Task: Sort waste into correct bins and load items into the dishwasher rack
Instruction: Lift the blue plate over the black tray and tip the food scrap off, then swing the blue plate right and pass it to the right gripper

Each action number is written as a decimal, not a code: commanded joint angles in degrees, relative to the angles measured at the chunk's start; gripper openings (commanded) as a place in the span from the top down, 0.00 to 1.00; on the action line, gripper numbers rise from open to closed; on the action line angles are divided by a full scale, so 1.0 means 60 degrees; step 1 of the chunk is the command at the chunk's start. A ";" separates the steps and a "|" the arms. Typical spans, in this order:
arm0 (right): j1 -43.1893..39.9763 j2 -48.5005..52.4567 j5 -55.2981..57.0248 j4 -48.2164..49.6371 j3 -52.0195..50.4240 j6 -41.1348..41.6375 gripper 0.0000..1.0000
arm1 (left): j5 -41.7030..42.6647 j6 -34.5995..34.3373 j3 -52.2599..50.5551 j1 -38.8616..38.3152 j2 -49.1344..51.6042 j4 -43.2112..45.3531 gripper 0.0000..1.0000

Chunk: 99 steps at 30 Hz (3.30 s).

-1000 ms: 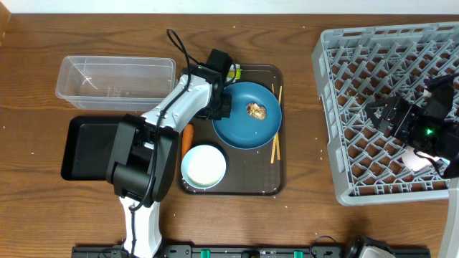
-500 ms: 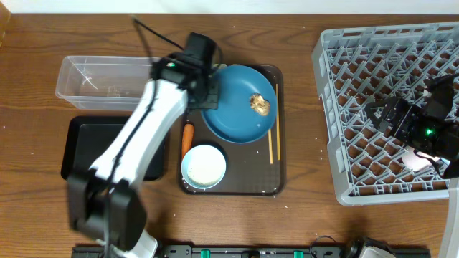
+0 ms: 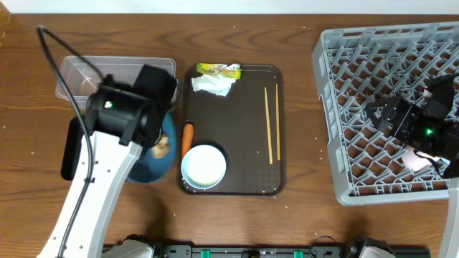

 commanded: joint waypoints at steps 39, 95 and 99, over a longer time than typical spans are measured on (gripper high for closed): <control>0.0106 -0.0018 0.0004 -0.0182 0.0124 -0.0393 0.09 | -0.3668 -0.2204 -0.1217 0.0816 0.2459 -0.0747 0.94; 0.3191 -0.0164 -0.3100 0.1217 0.0124 -0.3169 0.57 | 0.9544 0.2473 0.0674 -0.2091 -0.0208 0.7023 0.94; 0.3541 -0.0164 -0.1570 0.1446 0.0124 -0.3129 0.69 | 1.0058 0.2470 0.0674 -0.2091 -0.0229 0.7100 0.94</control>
